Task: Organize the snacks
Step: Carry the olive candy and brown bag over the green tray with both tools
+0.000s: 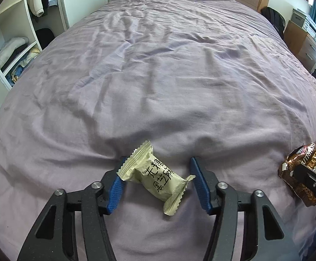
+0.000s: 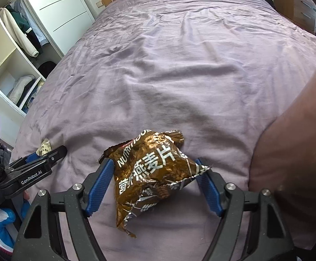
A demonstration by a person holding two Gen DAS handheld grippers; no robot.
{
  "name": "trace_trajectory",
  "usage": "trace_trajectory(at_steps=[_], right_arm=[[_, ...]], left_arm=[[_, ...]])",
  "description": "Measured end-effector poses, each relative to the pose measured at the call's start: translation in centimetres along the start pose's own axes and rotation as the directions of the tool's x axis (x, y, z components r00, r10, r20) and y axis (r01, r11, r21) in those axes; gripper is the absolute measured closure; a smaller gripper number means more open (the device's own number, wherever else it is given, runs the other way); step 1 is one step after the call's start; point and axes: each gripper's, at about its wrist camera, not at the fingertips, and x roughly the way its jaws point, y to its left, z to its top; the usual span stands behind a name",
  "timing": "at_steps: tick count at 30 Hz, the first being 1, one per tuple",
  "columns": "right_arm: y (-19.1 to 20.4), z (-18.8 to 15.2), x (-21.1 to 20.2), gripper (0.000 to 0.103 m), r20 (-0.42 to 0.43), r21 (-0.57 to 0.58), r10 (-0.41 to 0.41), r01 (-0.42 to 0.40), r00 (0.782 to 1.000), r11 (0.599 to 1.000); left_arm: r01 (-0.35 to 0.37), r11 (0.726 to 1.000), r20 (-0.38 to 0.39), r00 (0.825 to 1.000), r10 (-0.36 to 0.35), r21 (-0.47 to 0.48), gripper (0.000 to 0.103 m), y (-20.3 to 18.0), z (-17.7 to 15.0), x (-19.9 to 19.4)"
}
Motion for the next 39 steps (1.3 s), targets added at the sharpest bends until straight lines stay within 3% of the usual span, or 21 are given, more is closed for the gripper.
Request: trace_trajectory(at_steps=[2,8,14,25,29,33,39], right_arm=[[0.2,0.0,0.0,0.0,0.017,-0.013,0.007,-0.007,1.0,1.0],[1.4,-0.3,-0.7,0.0,0.052,-0.077,-0.004,0.008,0.999,0.997],[2.6,-2.1,-3.5,0.0,0.048,-0.152,0.026,-0.018,0.999,0.988],[2.8,-11.1,-13.0,0.0,-0.012,-0.236,0.068,-0.069,0.998,0.969],[0.8,-14.6,-16.4,0.0,-0.036,-0.229,0.04,-0.048,0.999,0.972],[-3.0,-17.2,-19.8,0.0,-0.026,-0.202,-0.034,0.028,0.999,0.979],[-10.6,-18.0,-25.0,0.0,0.042,-0.122,-0.156,0.16,0.987,0.979]], left_arm=[[0.011,1.0,0.016,1.0,-0.012,0.005,0.074,-0.1,-0.1,0.0],[0.051,0.999,0.053,0.997,-0.052,0.015,0.082,0.2,-0.6,-0.6],[0.066,0.996,0.076,0.995,-0.07,0.056,0.083,-1.0,-2.0,-3.2],[0.077,0.988,0.058,0.995,-0.085,0.131,0.083,-6.1,-9.1,-10.2],[0.107,0.978,0.046,0.992,-0.117,0.179,0.083,-9.1,-12.5,-12.8],[0.159,0.962,0.026,0.985,-0.169,0.222,0.083,-13.5,-15.8,-14.8],[0.26,0.911,0.022,0.959,-0.282,0.319,0.083,-22.4,-19.1,-17.7]])
